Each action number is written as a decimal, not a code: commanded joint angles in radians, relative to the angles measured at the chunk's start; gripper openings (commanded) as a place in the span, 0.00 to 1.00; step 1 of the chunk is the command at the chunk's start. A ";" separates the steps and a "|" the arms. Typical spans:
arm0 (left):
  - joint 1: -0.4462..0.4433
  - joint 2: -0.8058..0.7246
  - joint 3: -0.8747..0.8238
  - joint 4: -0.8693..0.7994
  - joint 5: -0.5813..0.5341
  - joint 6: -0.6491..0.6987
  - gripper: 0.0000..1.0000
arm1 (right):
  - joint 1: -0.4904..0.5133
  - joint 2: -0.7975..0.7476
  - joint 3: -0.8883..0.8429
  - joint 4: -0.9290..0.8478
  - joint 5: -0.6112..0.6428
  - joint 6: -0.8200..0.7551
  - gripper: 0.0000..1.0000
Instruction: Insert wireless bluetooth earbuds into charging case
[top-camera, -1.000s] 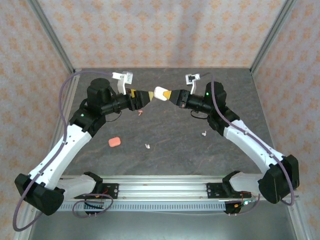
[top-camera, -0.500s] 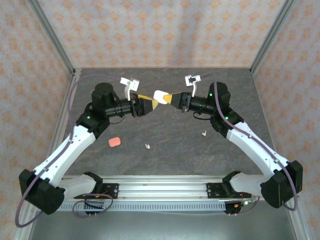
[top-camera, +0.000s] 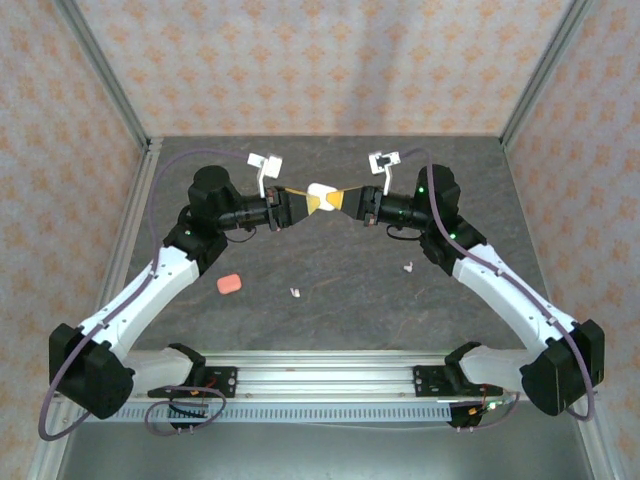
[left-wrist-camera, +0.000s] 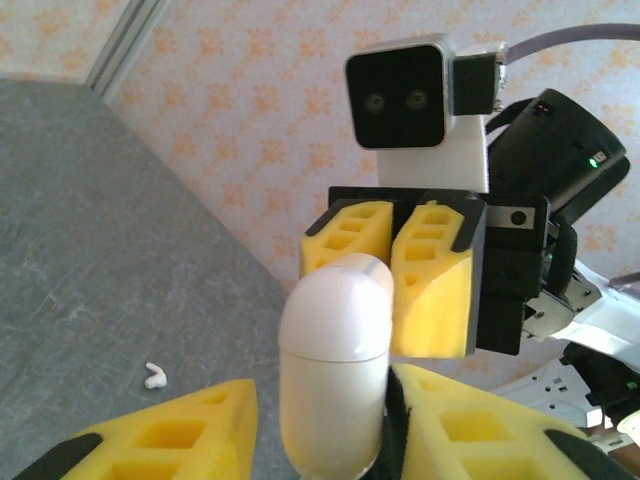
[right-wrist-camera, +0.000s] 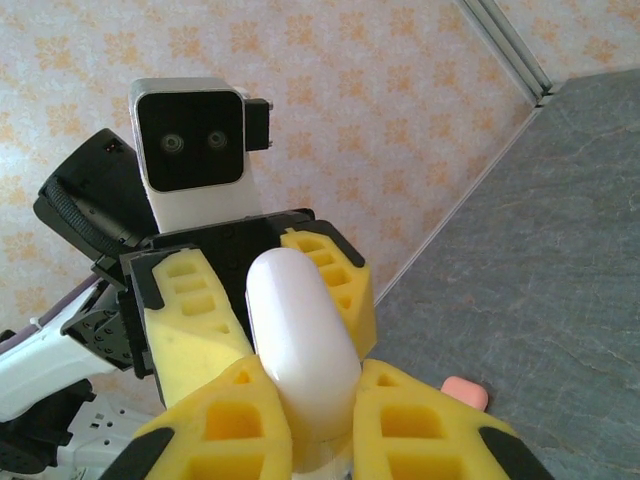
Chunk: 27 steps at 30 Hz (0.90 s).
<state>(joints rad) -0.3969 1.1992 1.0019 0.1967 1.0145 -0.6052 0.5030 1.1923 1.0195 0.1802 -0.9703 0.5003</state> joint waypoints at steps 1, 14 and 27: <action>0.004 0.008 0.030 0.027 0.040 -0.003 0.32 | 0.004 0.013 0.016 0.065 -0.034 -0.004 0.10; -0.022 -0.103 0.069 -0.267 0.002 0.444 0.00 | 0.003 0.053 0.073 -0.164 0.088 -0.103 0.50; -0.038 -0.119 0.017 -0.457 -0.221 0.657 0.00 | 0.004 0.058 0.109 -0.255 0.107 -0.070 0.59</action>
<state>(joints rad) -0.4309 1.1038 1.0382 -0.2192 0.8978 -0.0063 0.5095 1.2671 1.0973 -0.0540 -0.8845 0.4175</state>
